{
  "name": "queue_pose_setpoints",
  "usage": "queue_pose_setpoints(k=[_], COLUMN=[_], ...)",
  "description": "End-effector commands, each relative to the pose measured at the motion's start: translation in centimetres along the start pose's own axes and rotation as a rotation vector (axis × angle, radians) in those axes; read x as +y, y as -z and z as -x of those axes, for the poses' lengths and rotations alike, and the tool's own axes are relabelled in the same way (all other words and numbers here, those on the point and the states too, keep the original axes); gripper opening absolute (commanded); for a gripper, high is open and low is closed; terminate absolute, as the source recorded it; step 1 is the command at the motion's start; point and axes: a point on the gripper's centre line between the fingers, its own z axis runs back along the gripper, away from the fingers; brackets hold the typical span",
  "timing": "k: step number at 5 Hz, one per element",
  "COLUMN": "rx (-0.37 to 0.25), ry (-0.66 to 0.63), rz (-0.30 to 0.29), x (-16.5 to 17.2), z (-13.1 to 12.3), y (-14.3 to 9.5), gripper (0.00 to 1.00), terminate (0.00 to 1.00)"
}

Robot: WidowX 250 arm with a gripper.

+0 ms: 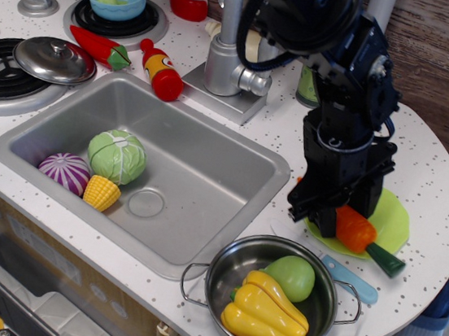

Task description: Take carrot off plate

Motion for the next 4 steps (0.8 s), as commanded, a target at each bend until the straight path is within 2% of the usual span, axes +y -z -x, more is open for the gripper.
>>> queue_pose_setpoints(k=[1, 3, 4], rx=[-0.025, -0.043, -0.060], ry=[0.075, 0.238, 0.298], rz=[-0.026, -0.200, -0.228], x=[-1.6, 0.1, 1.9], z=[-1.3, -5.6, -7.3], y=[-2.7, -6.7, -6.7], gripper=[0.00, 0.00, 0.00], terminate=[0.00, 0.00, 0.00])
